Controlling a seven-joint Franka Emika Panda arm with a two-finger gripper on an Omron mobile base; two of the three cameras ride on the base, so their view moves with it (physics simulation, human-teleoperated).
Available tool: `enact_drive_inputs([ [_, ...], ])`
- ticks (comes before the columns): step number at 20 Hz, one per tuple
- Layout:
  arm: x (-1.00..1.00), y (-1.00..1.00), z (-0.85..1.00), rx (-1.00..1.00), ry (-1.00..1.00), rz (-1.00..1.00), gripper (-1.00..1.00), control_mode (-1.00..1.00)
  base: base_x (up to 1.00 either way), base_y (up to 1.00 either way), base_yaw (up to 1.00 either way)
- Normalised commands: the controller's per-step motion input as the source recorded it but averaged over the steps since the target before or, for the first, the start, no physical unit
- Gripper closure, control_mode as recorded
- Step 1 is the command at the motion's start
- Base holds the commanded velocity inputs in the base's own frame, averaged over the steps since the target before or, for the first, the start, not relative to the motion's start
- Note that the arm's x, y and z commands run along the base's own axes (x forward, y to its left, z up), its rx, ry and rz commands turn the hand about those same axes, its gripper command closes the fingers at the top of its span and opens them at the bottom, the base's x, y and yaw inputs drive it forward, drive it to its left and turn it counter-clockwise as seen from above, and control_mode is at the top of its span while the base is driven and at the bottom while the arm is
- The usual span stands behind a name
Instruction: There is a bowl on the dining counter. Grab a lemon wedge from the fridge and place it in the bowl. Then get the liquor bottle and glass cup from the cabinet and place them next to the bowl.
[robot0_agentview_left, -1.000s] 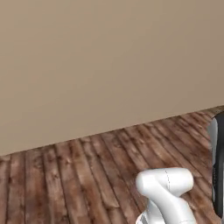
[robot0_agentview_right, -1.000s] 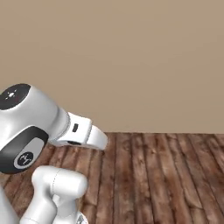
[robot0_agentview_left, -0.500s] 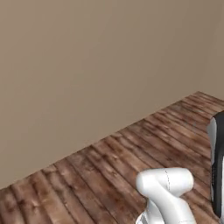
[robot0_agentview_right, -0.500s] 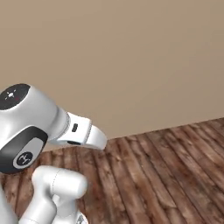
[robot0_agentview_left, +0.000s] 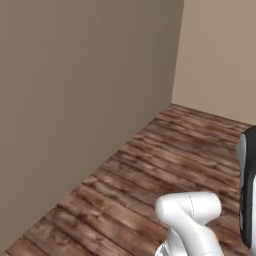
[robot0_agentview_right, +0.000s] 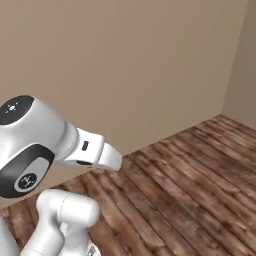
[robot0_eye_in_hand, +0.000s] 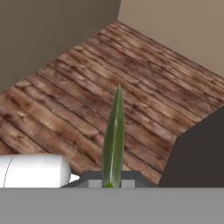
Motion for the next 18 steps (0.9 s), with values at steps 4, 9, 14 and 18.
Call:
enact_drive_inputs([
  [4,0.00,0.00,0.00,0.00,0.00,0.00,1.00,1.00,0.86,-0.29,-0.52],
  [9,0.00,0.00,0.00,0.00,0.00,0.00,1.00,1.00,0.88,-0.23,-0.52],
  [14,0.00,0.00,0.00,0.00,0.00,0.00,1.00,1.00,0.87,-0.18,-0.52],
  [18,0.00,0.00,0.00,0.00,0.00,0.00,1.00,1.00,0.83,-0.03,-0.51],
])
